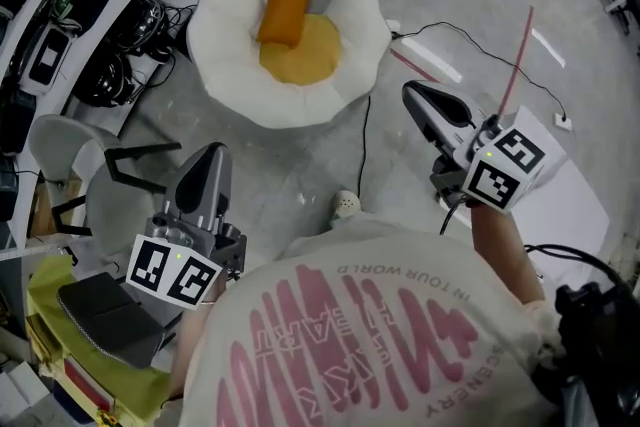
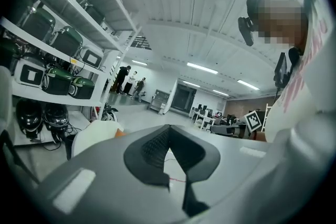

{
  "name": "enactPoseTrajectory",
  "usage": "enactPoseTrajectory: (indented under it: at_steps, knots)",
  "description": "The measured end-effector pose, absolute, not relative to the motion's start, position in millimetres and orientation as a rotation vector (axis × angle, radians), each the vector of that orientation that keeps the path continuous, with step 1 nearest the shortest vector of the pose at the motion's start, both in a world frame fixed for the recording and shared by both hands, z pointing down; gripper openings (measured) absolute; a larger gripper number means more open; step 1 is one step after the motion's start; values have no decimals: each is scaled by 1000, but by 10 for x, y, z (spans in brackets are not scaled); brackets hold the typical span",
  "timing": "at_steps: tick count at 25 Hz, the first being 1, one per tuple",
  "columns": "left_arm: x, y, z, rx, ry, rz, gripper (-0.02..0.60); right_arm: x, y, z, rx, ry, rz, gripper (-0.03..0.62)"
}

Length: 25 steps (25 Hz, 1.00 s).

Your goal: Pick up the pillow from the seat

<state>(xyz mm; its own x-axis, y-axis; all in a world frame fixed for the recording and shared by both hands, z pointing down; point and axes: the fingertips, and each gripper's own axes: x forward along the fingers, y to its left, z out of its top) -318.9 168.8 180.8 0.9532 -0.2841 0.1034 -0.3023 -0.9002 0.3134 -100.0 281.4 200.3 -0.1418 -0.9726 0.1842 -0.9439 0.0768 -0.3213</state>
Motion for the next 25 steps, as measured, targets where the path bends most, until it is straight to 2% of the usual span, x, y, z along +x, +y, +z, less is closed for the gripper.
enactPoseTrajectory:
  at_steps: [6, 25]
  knots:
    - [-2983, 1657, 1758, 2785, -481, 46, 12, -674, 2771, 1994, -1970, 2252, -558, 8]
    - [-2709, 1674, 1812, 2744, -487, 71, 12, -407, 2750, 1951, -1948, 2283, -526, 8]
